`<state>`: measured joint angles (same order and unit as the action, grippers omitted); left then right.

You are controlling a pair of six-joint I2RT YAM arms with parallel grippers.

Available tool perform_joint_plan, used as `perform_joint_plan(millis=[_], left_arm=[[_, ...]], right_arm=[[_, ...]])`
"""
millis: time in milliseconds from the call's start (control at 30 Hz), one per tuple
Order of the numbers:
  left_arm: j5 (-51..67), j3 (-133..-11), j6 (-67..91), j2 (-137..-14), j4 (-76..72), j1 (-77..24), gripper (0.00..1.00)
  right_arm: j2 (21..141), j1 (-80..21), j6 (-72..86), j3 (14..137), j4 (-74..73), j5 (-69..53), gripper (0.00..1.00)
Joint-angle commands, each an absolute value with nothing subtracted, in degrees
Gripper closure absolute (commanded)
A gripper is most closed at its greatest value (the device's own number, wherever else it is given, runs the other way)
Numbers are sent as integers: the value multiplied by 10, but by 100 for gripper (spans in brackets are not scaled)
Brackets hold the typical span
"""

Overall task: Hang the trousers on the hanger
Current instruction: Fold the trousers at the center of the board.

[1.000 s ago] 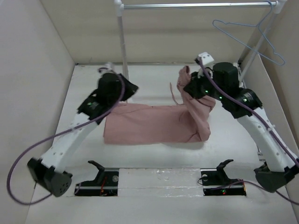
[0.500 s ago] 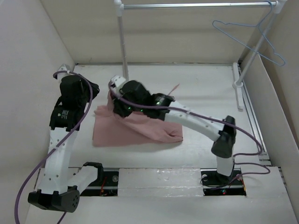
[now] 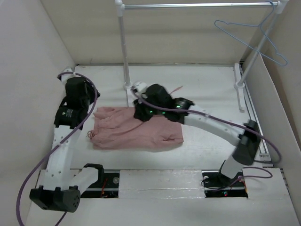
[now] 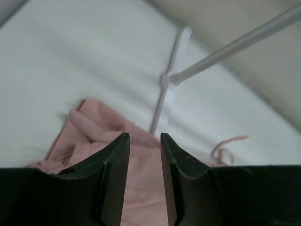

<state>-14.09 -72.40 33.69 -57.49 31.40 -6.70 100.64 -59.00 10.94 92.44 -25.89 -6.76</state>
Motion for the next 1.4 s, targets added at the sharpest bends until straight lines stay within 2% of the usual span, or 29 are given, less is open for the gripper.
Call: perform_joint_plan(millis=[0,33,167,200,300,333,433,500,567,800,900,1033,1100,1133,1167,1200,1267,1300,1367], left_arm=[[-67,-619,304,-619,319,-67,71],[-39,-595,300,-620,303,-67,71],[16,-531,309,-617,224,-129,71],[24,-520,308,-625,219,-134,70],[53,-505,282,-678,211,-134,70],[55,-503,279,-693,212,-134,70],[73,-495,279,-723,201,-140,71],[72,-483,287,-713,188,-148,71],[53,-478,289,-708,183,-148,71],[-54,-467,299,-791,199,-116,73],[-107,-493,330,-830,214,-116,73],[-141,-517,365,-855,224,-116,73],[-162,-526,388,-851,229,-116,73],[-186,-533,400,-839,237,-116,73],[-197,-538,400,-832,239,-116,73],[-206,-541,407,-820,242,-116,72],[-219,-543,406,-774,225,-116,71],[-220,-548,404,-757,220,-116,71],[-214,-568,403,-719,221,-116,70]], right_arm=[[849,-523,94,786,-190,-87,88],[825,-508,90,754,-187,-80,98],[770,-398,54,649,-195,-92,100],[769,-375,31,638,-196,-101,86],[801,-302,-27,635,-195,-155,54],[817,-293,-39,645,-202,-174,50],[891,-287,-74,698,-235,-187,48],[933,-282,-73,723,-230,-198,54],[951,-276,-61,729,-215,-214,55],[1034,-258,-38,762,-167,-228,85],[1078,-258,-32,794,-166,-232,91],[1105,-258,-21,807,-160,-209,90],[1108,-258,-17,804,-152,-207,85],[1107,-253,-18,804,-153,-204,78],[1104,-253,-18,804,-153,-206,78],[1100,-248,-20,804,-157,-208,68],[1087,-248,-26,804,-166,-218,58],[1065,-243,-32,805,-177,-219,51],[1038,-243,-40,809,-193,-224,44]])
